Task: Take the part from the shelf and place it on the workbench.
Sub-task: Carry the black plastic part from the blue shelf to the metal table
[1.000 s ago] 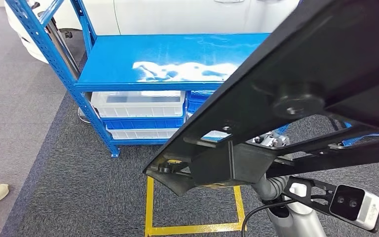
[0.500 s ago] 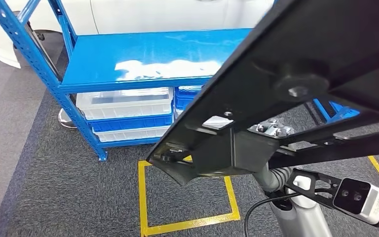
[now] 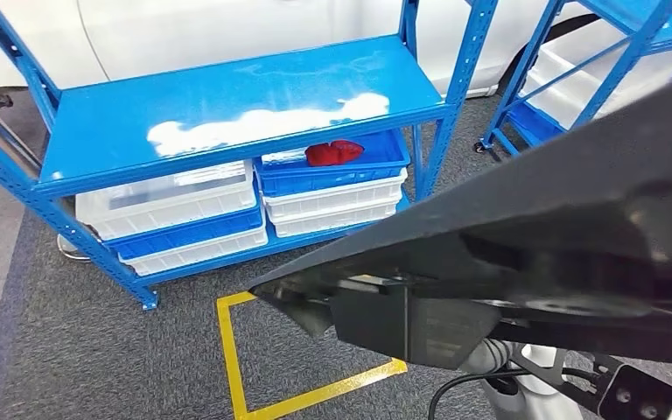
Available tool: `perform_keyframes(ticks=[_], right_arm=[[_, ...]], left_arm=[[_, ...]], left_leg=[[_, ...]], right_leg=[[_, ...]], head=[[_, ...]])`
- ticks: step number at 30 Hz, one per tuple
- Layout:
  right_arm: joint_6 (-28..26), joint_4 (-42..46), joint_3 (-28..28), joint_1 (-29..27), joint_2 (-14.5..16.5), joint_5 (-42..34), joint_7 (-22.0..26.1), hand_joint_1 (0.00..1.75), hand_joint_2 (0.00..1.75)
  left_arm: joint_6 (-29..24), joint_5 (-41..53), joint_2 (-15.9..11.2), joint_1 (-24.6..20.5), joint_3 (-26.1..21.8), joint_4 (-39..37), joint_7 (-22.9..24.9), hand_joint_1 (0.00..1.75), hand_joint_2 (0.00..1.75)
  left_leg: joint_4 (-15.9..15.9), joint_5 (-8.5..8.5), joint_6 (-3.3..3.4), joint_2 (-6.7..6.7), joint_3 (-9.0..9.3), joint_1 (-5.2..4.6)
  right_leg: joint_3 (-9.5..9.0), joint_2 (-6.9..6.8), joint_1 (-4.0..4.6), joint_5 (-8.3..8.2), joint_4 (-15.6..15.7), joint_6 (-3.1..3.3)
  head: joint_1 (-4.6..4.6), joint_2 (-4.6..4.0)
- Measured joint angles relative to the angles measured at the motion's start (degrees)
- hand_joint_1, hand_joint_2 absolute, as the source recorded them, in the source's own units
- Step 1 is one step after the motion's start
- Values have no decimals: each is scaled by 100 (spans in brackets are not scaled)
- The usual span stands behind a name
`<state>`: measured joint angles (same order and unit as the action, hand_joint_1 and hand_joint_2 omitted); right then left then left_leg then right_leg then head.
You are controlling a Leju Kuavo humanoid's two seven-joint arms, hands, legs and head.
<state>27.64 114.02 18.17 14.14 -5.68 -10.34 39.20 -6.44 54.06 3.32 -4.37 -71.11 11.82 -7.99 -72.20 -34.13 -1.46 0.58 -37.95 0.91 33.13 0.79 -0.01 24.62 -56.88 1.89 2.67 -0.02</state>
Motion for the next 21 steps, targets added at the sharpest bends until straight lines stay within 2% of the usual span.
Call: perform_keyframes(ticks=[1,2,3,4,5,6,7,9,10,12,14,15,16,17,18,19,21], right_arm=[[2,4,37,5,26,4,0,175,175],[-4,9,71,18,49,5,-2,175,175],[-13,17,99,38,69,5,-4,175,175],[-24,28,124,63,90,4,-6,175,175],[-32,39,148,91,112,1,-7,175,175],[-43,46,171,115,134,-7,-8,175,175],[-53,49,192,132,154,-19,-7,175,175],[-71,44,218,152,184,-56,3,175,175],[-75,37,221,159,194,-82,13,175,175],[-81,21,223,185,225,-133,37,175,175],[-90,9,228,202,269,-156,54,175,175],[-94,1,231,201,287,-160,56,175,175],[-97,-10,233,199,298,-161,58,175,175],[-102,-19,235,198,306,-160,58,175,175],[-110,-25,237,197,316,-159,58,175,175],[-121,-27,239,197,329,-160,58,175,175],[-141,-28,242,199,362,-178,59,175,175]], left_arm=[[10,-2,1,4,-1,0,-18,0,175],[26,-3,1,5,-2,0,-45,0,175],[40,-4,1,3,-2,0,-74,0,175],[49,-9,-2,1,-2,1,-96,0,175],[53,-19,-8,0,-2,1,-109,0,175],[55,-28,-14,-1,-2,2,-112,0,175],[56,-37,-19,-2,-2,2,-109,0,175],[39,-44,-28,-11,-3,4,-67,0,175],[6,-47,-34,-19,-5,8,-28,0,175],[-106,-56,-52,-20,-21,16,59,0,175],[-206,-60,-79,11,-52,19,115,0,175],[-228,-60,-93,28,-70,20,129,0,175],[-240,-60,-107,37,-85,20,137,0,175],[-246,-60,-119,38,-96,20,141,0,175],[-249,-60,-130,34,-102,22,147,0,175],[-249,-60,-139,30,-105,24,156,0,175],[-235,-64,-167,26,-109,30,174,0,175]], left_leg=[[-179,-15,-7,-13,-89,1],[-138,80,-9,-20,-75,3],[119,265,-6,-38,42,8],[527,482,3,-108,232,16],[922,627,14,-217,415,24],[1211,716,29,-307,545,30],[1371,741,45,-372,616,29],[1410,743,100,-326,625,23],[1429,762,133,-271,630,29],[1468,797,202,-151,631,53],[1471,801,231,-19,621,41],[1469,798,232,52,617,36],[1467,793,230,123,615,32],[1465,786,225,192,618,32],[1464,776,215,256,627,32],[1463,763,200,315,645,31],[1461,731,154,420,681,12]], right_leg=[[7,75,2,-2,-12,3],[11,148,3,-1,-28,1],[11,220,2,2,-46,-5],[13,290,-1,9,-69,-16],[25,355,7,19,-99,-37],[46,416,8,23,-125,-65],[71,471,7,22,-144,-98],[114,571,-5,-5,-142,-174],[127,546,-5,-2,-153,-205],[252,300,9,167,-407,-256],[581,28,-11,536,-1102,-294],[765,-16,-30,687,-1484,-313],[889,-37,-47,747,-1735,-327],[903,-55,-60,694,-1767,-334],[798,-85,-68,544,-1564,-332],[588,-161,-69,338,-1165,-316],[202,-404,-19,90,-406,-252]], head=[[0,0],[0,1],[0,1],[0,1],[0,1],[0,1],[-1,1],[-1,0],[-2,1],[-2,1],[-2,1],[-2,2],[-2,2],[-2,1],[-2,1],[-2,1],[-2,1]])
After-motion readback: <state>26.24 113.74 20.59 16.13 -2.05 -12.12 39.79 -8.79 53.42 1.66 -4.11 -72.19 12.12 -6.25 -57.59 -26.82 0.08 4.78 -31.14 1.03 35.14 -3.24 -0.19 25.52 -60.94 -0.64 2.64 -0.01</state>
